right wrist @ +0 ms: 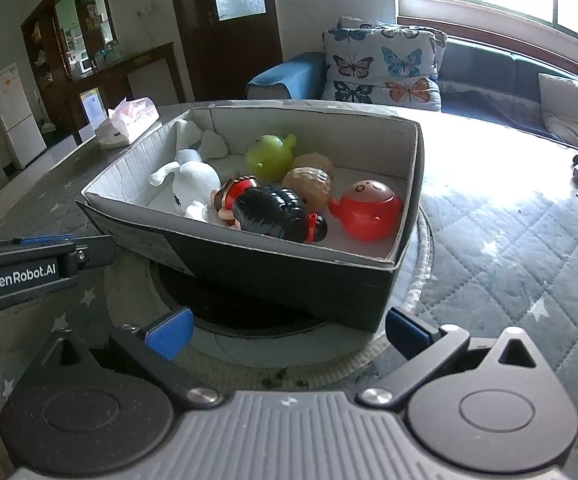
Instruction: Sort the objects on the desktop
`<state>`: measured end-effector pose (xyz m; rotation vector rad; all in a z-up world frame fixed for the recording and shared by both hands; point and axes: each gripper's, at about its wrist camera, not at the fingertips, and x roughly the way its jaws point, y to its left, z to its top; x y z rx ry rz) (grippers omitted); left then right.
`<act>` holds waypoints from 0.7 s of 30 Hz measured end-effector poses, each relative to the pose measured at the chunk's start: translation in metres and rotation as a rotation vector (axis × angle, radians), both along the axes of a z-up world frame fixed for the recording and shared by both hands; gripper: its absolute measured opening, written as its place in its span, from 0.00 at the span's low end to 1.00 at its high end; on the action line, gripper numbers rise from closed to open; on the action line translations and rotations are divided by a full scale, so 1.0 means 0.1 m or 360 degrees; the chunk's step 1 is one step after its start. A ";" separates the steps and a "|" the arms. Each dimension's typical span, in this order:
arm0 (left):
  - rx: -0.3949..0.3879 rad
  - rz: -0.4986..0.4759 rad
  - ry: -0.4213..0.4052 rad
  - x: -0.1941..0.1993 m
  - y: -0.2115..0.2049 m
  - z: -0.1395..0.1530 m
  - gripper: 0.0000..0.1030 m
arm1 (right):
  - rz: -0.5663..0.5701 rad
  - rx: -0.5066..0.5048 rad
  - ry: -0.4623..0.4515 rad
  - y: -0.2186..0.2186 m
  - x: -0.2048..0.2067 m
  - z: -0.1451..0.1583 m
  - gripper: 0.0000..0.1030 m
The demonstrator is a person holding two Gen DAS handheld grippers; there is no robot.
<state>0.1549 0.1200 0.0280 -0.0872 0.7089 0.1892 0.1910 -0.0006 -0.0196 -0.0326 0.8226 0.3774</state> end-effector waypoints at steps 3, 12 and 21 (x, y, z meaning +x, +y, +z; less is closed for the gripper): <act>0.0000 -0.0007 0.0005 0.03 0.01 -0.01 0.33 | -0.0008 -0.0006 0.0011 0.02 0.03 -0.01 1.00; 0.0006 -0.0018 0.0012 0.10 0.01 -0.01 0.33 | -0.0032 -0.0004 0.0036 0.03 0.08 -0.02 1.00; -0.0007 -0.0032 0.0010 0.14 0.02 -0.04 0.33 | -0.0050 -0.0008 0.0047 0.04 0.11 -0.04 1.00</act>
